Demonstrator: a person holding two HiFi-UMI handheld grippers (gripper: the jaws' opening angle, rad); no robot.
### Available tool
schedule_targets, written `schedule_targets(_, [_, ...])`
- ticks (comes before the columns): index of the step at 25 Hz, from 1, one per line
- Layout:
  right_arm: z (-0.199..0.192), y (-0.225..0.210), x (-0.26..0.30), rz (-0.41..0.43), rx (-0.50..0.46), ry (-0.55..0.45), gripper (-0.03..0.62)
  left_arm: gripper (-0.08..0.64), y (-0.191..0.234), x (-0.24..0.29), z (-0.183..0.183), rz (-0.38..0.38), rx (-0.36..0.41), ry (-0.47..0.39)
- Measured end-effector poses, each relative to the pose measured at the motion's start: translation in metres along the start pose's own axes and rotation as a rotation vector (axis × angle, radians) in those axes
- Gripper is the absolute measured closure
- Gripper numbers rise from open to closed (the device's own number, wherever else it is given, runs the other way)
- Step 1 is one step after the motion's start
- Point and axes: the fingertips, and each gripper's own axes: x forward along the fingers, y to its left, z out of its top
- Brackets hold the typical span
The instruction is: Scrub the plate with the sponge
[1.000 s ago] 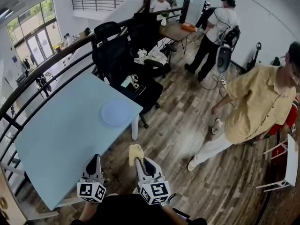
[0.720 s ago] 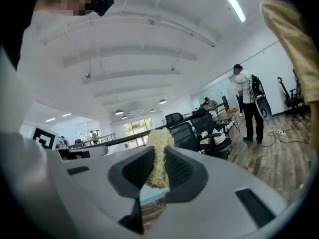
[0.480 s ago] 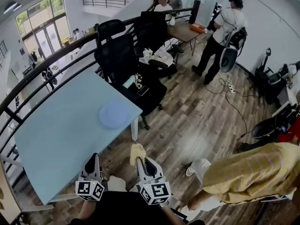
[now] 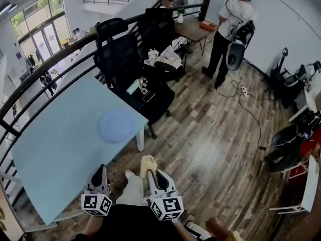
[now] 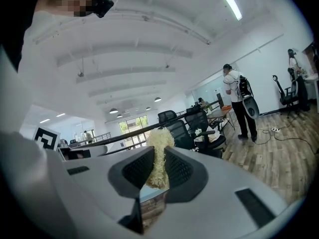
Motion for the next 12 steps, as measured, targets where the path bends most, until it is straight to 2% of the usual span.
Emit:
schedule_targets(5, [0.001, -0.018, 0.025, -0.021, -0.004, 0.019, 0.528, 0.557, 0.002, 0.036, -0.006, -0.023, -0.012, 0.015])
schedule_targets(12, [0.005, -0.031, 0.077, -0.007, -0.007, 0.05, 0.528, 0.557, 0.024, 0.083, -0.007, -0.006, -0.033, 0.027])
